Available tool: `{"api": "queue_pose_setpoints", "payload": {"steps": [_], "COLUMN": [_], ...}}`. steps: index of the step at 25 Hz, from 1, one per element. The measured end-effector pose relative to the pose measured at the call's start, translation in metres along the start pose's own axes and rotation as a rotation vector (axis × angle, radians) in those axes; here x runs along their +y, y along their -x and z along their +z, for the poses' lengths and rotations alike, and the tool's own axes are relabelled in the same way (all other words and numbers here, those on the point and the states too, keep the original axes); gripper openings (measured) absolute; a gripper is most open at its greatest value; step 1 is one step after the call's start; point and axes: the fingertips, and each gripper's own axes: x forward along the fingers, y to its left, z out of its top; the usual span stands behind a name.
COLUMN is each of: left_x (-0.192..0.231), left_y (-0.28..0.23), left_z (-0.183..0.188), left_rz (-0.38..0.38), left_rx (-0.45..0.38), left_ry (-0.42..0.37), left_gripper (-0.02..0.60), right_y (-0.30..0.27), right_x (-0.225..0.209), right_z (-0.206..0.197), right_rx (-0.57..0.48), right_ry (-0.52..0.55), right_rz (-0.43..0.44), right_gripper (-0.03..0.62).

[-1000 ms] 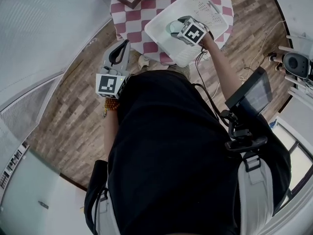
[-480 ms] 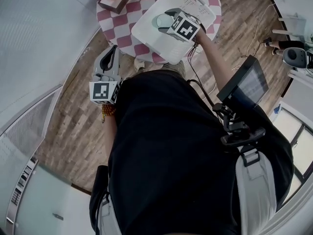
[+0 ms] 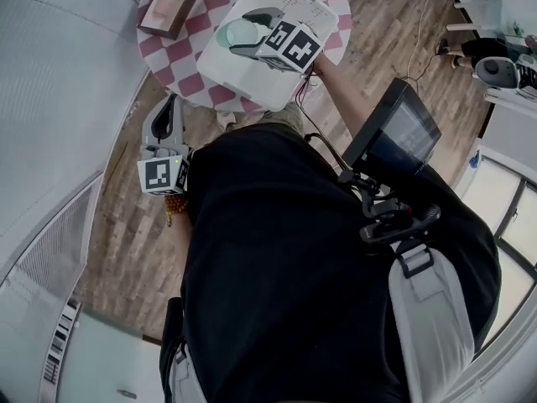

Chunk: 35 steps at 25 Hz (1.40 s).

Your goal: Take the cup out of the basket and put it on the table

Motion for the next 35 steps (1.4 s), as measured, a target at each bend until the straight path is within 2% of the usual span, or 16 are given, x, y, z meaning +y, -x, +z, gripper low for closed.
{"api": "queue_pose_setpoints", "payload": {"steps": [6, 13, 19, 26, 35], "left_x": [-0.008, -0.011, -0.029, -0.038, -0.05], "left_y": [-0.005, -0.004, 0.003, -0.002, -0.01], "left_z": [0.0, -0.005, 0.004, 0.0, -0.001], "left_rz": [-0.025, -0.042, -0.056, -0.094, -0.147], "left_rx": [0.004, 0.009, 0.014, 0.023, 0.039], "left_ry": [0.005, -0.004, -0.015, -0.02, -0.031], "left_gripper": [0.006, 0.006, 0.006, 0.006, 0.006], "right_y": [0.017, 0.029, 0.062, 0.084, 0.097], "right_x": [0.003, 0.014, 0.036, 0.049, 0.06], "right_z": [0.018, 0.023, 0.034, 0.049, 0.036], "right_rx": [-0.081, -0.177, -0.24, -0.365, -0.419], "right_ry": [-0.055, -0.24, -0.264, -0.38, -0.465], "right_rz": [0.012, 0.092, 0.112, 0.177, 0.192], "right_gripper": [0.337, 0.337, 0.337, 0.337, 0.337]}}
